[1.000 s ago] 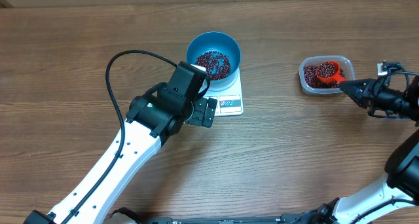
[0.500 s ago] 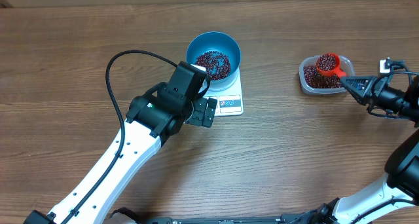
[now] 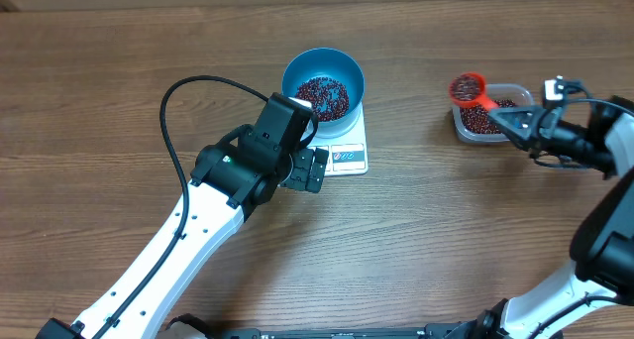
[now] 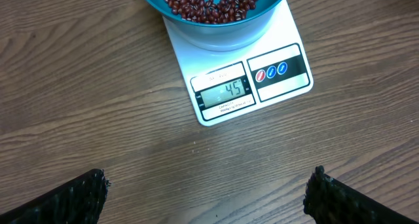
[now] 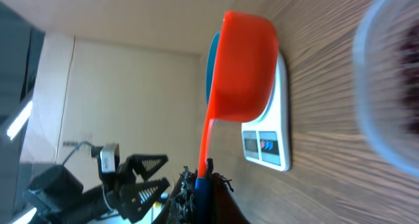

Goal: Scoop item into bowl and weigh 150g on scale
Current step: 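Lift the filled scoop with the right gripper over the teal bowl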

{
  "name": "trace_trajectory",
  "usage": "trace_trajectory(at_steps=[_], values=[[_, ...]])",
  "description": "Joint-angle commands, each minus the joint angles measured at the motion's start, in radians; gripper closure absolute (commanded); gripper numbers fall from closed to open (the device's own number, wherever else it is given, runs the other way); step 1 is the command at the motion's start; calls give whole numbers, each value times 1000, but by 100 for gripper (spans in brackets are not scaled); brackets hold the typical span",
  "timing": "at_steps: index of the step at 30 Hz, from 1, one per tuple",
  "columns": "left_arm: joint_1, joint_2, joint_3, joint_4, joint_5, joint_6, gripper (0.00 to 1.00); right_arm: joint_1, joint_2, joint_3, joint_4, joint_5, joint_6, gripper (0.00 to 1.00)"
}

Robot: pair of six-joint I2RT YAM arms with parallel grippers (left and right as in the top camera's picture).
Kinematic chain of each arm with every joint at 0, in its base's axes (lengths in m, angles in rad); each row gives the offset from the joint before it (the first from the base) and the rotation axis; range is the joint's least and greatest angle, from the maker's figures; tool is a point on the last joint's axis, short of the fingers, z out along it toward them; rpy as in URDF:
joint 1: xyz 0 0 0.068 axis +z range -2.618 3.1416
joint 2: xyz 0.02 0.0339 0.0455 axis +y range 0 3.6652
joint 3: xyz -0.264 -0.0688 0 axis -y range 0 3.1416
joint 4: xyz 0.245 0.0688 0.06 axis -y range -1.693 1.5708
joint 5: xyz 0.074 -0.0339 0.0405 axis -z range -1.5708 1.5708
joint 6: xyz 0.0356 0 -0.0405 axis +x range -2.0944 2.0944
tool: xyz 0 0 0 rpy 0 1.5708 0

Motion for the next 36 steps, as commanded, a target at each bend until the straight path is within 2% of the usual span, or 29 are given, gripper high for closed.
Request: trace_trajectory(at_steps=[1,11,21,28,36], values=[[0,-7,-7,2,2,15,0,71,-5,63,3,-46,17,96],[0,-7,-7,2,2,15,0,250,-5,209,40,-44,133,96],[0,-7,-7,2,2,15,1,445,-5,269,358,63,489,96],[0,-7,-7,2,2,15,0,569,-5,272,474,287,607,96],[0,-7,-7,2,2,15,0,684,-21,328,443,574,621,96]])
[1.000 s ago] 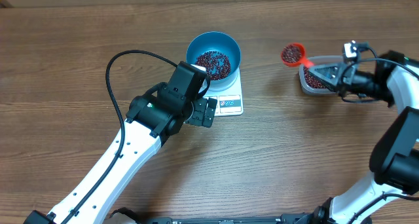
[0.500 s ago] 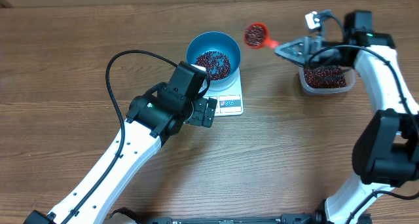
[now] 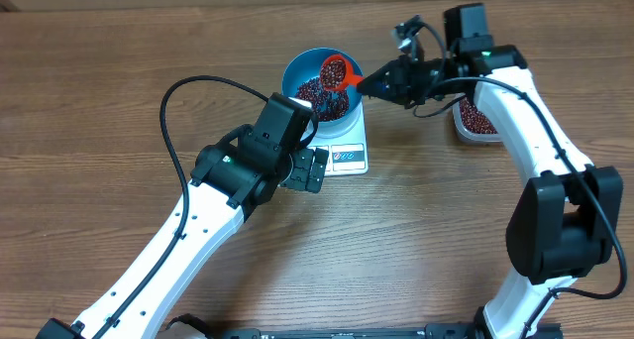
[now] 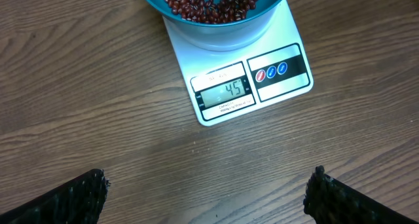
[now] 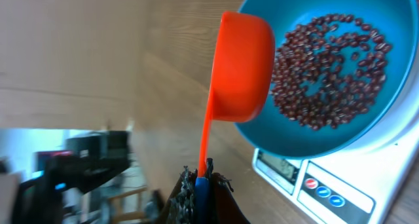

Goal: Scoop item into bowl and weigh 150g on scale
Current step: 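Lift the filled scoop with the right gripper over the teal bowl, then tilt the scoop with the right gripper to pour beans into the bowl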

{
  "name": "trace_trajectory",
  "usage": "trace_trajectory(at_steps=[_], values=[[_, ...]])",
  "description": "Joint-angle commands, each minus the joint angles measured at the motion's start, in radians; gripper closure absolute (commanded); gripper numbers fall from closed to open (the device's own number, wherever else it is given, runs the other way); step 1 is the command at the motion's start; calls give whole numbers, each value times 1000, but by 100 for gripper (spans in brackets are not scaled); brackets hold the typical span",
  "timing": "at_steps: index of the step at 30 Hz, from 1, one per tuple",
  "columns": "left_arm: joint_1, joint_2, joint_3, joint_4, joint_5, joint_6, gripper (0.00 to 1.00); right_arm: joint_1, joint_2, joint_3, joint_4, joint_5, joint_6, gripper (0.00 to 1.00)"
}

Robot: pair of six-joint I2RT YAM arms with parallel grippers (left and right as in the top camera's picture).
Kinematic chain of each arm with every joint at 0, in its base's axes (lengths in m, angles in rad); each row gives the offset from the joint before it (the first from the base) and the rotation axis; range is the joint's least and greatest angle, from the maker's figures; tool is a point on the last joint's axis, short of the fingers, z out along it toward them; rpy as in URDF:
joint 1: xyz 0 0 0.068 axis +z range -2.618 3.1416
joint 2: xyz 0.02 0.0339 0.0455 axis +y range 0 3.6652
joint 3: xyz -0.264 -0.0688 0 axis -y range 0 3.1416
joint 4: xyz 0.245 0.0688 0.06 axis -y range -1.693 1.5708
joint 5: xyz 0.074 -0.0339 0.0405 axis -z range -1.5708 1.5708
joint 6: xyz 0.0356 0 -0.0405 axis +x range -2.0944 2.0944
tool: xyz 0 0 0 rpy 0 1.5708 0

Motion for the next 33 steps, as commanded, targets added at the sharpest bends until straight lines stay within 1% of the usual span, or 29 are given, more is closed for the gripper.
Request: trace_trajectory(at_steps=[1,10,15,19,33], values=[[0,-7,-7,2,2,15,0,39,-25,80,-18,200,16,96],[0,-7,-7,2,2,15,0,130,-50,223,-167,481,-44,96],[0,-7,-7,2,2,15,0,181,-50,266,-215,627,-45,96],[0,-7,-7,2,2,15,0,205,-50,268,-221,638,-66,96],[0,-7,-7,2,2,15,0,206,-50,268,-239,652,-66,96]])
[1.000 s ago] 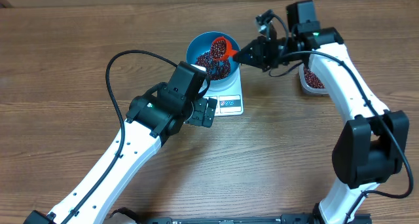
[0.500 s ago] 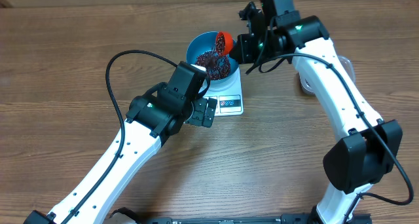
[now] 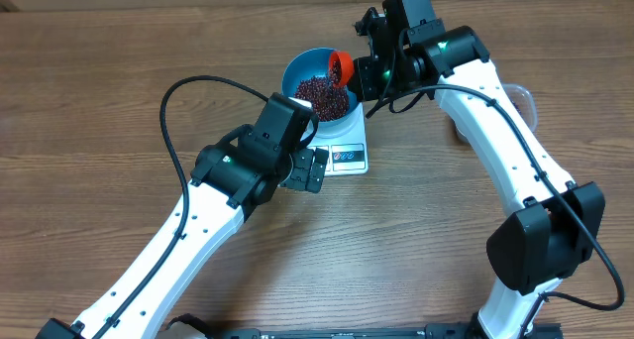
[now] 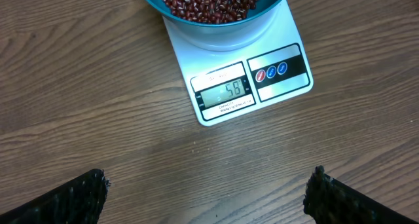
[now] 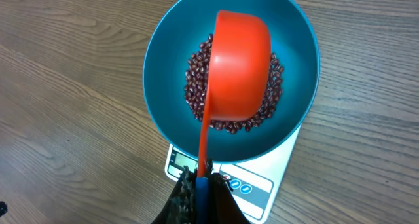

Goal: Scoop item into bowl and weigh 150g on scale
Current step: 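Tilt the scoop with the right gripper to pour beans into the bowl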

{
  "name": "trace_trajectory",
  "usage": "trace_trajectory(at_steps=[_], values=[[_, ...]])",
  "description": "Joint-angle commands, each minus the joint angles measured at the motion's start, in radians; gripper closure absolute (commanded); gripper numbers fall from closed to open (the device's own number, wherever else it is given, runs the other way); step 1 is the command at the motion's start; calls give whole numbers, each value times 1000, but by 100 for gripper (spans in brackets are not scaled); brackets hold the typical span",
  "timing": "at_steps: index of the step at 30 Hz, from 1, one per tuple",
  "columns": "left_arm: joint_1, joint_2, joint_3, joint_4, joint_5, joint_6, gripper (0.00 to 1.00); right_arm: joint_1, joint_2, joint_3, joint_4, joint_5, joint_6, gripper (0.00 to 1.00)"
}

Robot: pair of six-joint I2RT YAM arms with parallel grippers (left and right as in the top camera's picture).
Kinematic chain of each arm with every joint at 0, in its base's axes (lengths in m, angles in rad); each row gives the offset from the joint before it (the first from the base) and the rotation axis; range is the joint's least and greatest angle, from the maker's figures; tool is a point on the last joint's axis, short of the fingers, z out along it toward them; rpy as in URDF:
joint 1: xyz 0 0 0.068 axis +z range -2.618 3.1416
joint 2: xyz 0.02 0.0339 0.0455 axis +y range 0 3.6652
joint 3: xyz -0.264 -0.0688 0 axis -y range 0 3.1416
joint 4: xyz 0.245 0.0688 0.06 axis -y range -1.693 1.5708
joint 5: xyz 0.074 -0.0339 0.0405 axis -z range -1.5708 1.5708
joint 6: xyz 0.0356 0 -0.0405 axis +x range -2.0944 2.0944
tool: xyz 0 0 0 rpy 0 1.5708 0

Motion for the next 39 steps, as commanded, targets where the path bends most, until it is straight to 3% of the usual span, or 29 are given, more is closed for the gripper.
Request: trace_trajectory(at_steps=[1,17,31,39], values=[[0,-7,-7,2,2,15,0,-1,-44,33,3,14,-8,96],[0,-7,-7,1,2,15,0,13,-46,34,3,25,-50,96],[0,-7,-7,2,2,15,0,144,-64,46,-3,374,-91,96],[0,-7,-7,2,2,15,0,157,-64,46,-18,399,-113,96]])
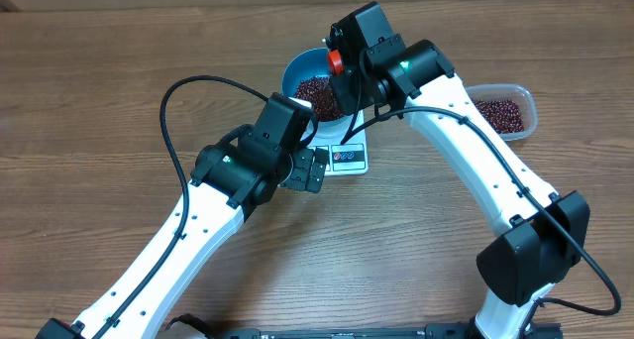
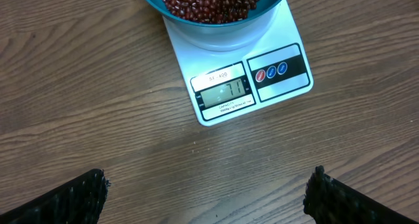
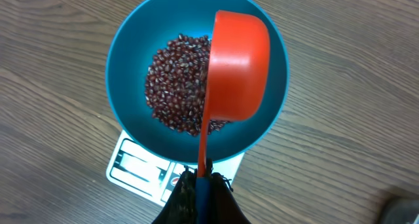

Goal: Scoop item into bowl and weigh 150g on scale
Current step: 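Tilt the scoop with the right gripper to pour beans into the bowl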

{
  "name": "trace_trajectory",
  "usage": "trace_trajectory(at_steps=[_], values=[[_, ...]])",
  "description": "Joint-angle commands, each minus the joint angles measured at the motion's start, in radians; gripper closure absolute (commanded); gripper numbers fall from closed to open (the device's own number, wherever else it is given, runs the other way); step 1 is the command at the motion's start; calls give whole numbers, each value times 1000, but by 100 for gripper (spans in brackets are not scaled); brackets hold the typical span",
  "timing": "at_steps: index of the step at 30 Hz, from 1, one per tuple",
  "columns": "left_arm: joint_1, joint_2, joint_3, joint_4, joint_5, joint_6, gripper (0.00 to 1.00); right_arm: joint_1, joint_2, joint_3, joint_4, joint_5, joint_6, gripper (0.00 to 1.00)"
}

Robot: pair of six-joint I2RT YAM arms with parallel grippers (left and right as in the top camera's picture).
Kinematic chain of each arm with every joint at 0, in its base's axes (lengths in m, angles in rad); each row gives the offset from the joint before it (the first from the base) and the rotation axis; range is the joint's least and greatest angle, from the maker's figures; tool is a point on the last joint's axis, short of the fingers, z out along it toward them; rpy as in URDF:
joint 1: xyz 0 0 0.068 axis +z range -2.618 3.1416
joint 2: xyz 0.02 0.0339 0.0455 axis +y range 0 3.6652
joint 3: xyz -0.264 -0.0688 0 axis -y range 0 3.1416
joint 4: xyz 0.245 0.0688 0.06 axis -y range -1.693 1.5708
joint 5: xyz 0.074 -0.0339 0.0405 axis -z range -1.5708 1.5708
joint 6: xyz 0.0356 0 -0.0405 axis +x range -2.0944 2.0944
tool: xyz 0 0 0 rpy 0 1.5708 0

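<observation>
A blue bowl [image 3: 131, 47] of dark red beans [image 3: 173, 80] stands on the white scale [image 2: 236, 86], whose display [image 2: 222, 92] reads about 71. My right gripper [image 3: 201, 178] is shut on the handle of an orange scoop [image 3: 237, 67], held turned over above the bowl's right half. In the overhead view the scoop [image 1: 336, 61] shows at the bowl's far rim [image 1: 297, 63]. My left gripper [image 2: 209, 185] hangs open over bare wood in front of the scale, holding nothing.
A clear plastic tub [image 1: 500, 111] with more red beans sits at the right of the table. A black cable [image 1: 188, 91] loops over the left arm. Wooden tabletop [image 1: 99, 81] lies all around.
The scale reading rose from 58 to about 71 and the bean pile grew. My right gripper with the overturned scoop shifted left over the bowl. The left arm stayed put.
The right gripper held a filled scoop over the bean tub with the scale at 45. Then the scoop was at the bowl's rim, still 45. Then it was tipped over the bowl at 58, and now the display shows about 71.
</observation>
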Motion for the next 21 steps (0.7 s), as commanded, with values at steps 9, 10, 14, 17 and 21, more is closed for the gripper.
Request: trace_trajectory(at_steps=[9,10,14,17,21], values=[[0,-7,-7,2,2,15,0,5,-48,35,1,30,-11,96],[0,-7,-7,2,2,15,0,5,-48,35,1,30,-11,96],[0,-7,-7,2,2,15,0,26,-48,35,-14,27,-122,96],[0,-7,-7,2,2,15,0,53,-48,35,-13,80,-171,96],[0,-7,-7,2,2,15,0,59,-48,35,2,117,-158,96]])
